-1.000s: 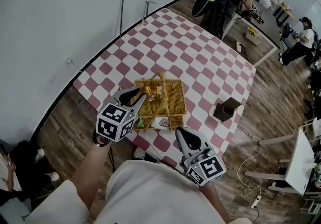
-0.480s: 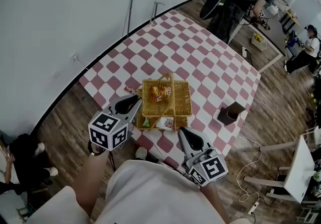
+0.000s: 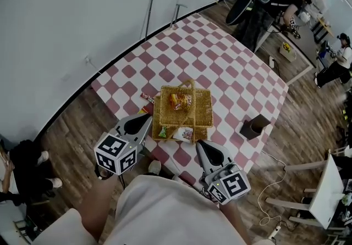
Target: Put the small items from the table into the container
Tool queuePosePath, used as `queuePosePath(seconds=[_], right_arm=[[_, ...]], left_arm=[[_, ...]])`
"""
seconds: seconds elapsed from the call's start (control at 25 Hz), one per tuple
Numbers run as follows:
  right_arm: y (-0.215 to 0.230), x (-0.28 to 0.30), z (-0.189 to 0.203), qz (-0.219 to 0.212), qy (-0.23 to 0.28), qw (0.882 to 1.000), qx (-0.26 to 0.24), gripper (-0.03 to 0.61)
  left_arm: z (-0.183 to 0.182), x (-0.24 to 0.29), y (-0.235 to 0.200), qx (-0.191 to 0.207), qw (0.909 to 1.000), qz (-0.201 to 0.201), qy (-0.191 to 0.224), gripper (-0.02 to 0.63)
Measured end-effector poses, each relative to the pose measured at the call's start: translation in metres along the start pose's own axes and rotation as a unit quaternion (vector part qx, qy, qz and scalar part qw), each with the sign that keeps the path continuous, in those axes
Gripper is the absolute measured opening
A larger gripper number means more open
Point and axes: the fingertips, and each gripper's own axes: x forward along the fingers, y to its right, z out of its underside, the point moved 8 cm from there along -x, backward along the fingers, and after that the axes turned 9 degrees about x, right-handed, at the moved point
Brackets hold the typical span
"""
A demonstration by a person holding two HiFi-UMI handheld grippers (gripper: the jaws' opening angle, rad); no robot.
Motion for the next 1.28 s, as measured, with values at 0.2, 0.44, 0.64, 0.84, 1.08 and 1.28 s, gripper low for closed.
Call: queuePosePath(seconds=[0.2,0.44,0.64,0.84,1.08,1.28], right_arm=[[-0.004,-0.004,-0.001,-0.002,0.0,1.0,-0.002,0.013],[-0.005,-0.011,0.001,0.0,0.003,1.0,-0.003,0.012],[-0.008,-0.011,0.004,-0.001,0.002,1.0,-0.005,0.013],[-0.009,-0.009,0.004,-0.005,0.001,1.0,-0.004,0.012],[-0.01,-0.006,0.006,-0.006,0.0,1.0,-0.005,0.012],[-0.012,0.001,0.005,-0.007,-0.002,1.0,-0.002,0.013]], left_arm=[[-0.001,-0.013,0.01,0.008,0.9999,0.001,0.015,-0.009],[0.003,-0.023,0.019,0.013,0.9996,0.004,0.026,-0.011],[0.003,-0.026,0.022,0.028,0.999,0.013,0.033,-0.011],[0.003,-0.027,0.023,0.021,0.9988,0.018,0.041,-0.009],[0.009,-0.029,0.017,0.02,0.9991,0.012,0.036,-0.006],[0.014,-0.028,0.008,0.023,0.9994,0.005,0.025,-0.008]])
